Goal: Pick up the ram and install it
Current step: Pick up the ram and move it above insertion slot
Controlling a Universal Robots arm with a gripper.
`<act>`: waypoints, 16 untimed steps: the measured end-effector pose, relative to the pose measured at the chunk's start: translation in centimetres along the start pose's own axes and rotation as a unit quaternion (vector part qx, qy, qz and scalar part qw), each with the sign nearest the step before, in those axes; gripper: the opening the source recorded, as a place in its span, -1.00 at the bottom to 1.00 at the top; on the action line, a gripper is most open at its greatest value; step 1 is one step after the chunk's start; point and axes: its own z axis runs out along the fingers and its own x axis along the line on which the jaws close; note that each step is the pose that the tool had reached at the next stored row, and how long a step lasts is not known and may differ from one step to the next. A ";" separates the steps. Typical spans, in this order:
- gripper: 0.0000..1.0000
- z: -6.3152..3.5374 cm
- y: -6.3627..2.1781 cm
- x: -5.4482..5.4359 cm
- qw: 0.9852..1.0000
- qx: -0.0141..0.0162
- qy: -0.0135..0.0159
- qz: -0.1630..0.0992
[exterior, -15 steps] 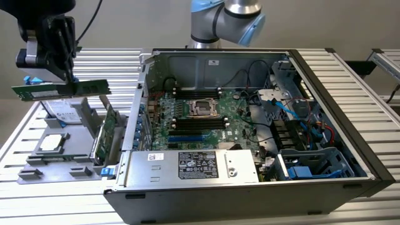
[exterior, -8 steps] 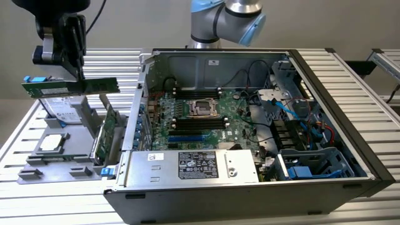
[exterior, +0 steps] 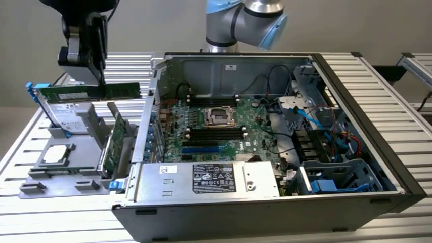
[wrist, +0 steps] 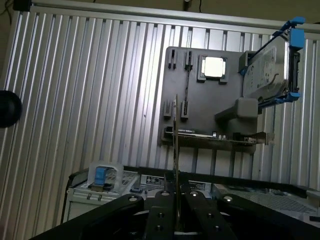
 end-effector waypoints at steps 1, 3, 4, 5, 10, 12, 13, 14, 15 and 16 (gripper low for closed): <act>-0.73 -0.06 -0.31 0.0 1.000 -0.001 0.000 0.000; -0.73 -0.21 -1.17 0.0 1.000 -0.002 0.000 0.000; -0.73 -0.29 -1.57 0.0 1.000 -0.002 0.000 0.000; -0.73 -0.38 -2.05 0.0 1.000 -0.003 0.000 0.000; -0.73 -0.77 -4.28 0.0 1.000 -0.003 0.000 0.000; -0.73 -0.93 -5.21 -0.1 1.000 -0.003 0.000 0.000; -0.73 -1.00 -5.66 -0.2 1.000 -0.003 0.000 0.000; -0.73 -1.07 -6.12 -0.2 1.000 -0.003 0.000 0.000; -0.73 -1.15 -6.57 -0.2 1.000 -0.003 0.000 0.000; -0.73 -1.22 -7.01 -0.3 1.000 -0.003 0.000 0.000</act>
